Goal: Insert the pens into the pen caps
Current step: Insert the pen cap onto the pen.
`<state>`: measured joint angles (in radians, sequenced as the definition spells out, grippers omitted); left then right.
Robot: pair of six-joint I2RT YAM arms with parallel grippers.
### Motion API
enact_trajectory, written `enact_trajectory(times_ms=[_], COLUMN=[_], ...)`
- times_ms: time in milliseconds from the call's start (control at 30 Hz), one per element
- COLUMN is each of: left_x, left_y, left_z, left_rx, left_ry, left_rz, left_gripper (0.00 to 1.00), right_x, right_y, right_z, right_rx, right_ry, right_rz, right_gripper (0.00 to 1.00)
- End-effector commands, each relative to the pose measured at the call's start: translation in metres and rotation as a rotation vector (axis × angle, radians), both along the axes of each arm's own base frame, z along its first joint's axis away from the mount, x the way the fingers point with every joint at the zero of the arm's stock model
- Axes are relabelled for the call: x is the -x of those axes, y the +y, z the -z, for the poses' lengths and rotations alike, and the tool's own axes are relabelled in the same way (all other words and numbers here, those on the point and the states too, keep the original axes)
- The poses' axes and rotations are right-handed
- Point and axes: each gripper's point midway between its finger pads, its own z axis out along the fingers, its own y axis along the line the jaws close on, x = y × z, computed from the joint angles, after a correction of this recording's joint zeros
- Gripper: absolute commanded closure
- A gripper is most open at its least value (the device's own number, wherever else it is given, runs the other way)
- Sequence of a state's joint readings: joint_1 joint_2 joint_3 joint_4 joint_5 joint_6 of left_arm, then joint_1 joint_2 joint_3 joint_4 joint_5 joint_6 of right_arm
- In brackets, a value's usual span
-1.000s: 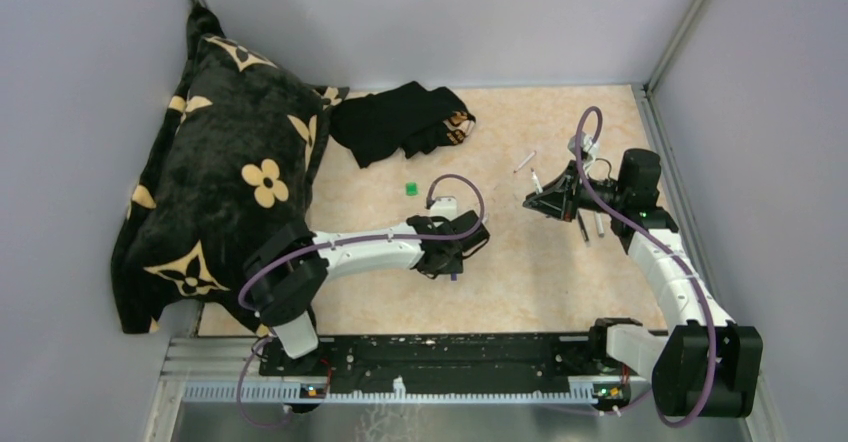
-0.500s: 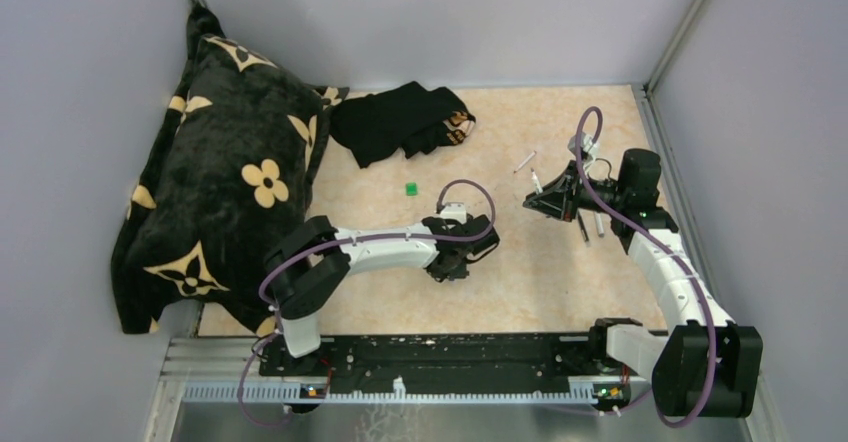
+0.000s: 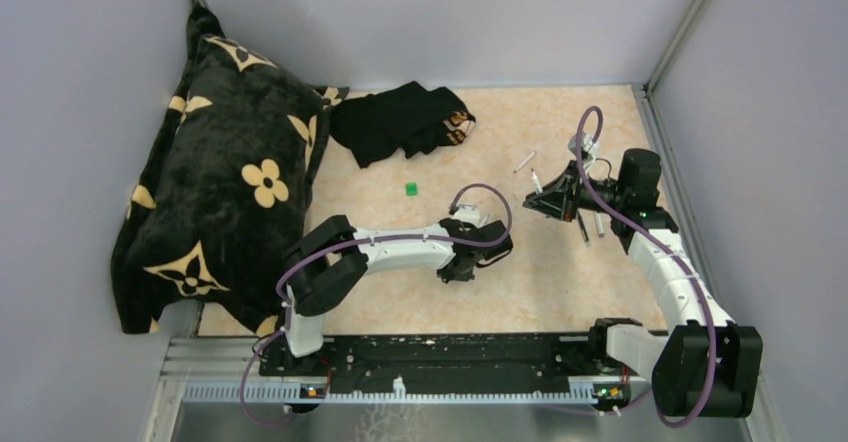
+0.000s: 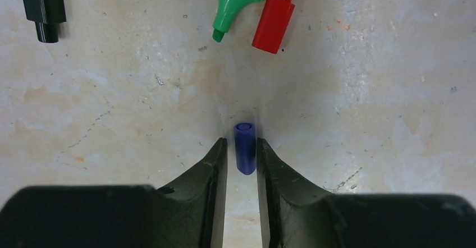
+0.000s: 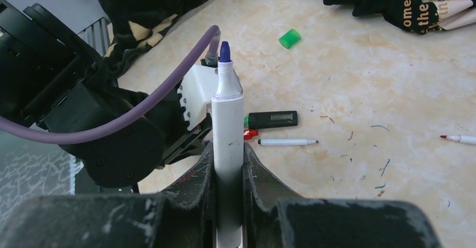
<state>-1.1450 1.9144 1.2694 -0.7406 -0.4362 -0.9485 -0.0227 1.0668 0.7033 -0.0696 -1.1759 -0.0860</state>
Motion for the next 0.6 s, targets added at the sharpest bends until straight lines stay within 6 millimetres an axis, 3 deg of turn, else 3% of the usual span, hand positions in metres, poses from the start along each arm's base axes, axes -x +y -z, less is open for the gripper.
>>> enact_trajectory(times_ms=[0,233,467,567], left_x=[0.017,0.027,0.031,0.027], left_y=[0.034,0.029,0.029,0.030], left_z=[0.043,0.055,0.059,0.051], left_rx=[-0.182,-0.149,-0.135,-0.130], left_ry=[0.090,0.149,0.168,0.137], left_rz=[0.088,0.171,0.211,0.221], left_gripper=[0.68,0.69,0.99,1.00], right_x=[-0.001,-0.002,-0.001,-0.001], right_y=[-0.001,-0.001,-0.001,-0.001], right_z=[-0.024,-0.024,-0.024,-0.024], right_rx=[-0.005,-0.005,-0.006,-0.006], right_ry=[-0.101,-0.100,-0.099,-0.099], right_rz=[-0.012,-0.011,-0.013,-0.013], right_gripper=[1.00,1.00,1.00,1.00])
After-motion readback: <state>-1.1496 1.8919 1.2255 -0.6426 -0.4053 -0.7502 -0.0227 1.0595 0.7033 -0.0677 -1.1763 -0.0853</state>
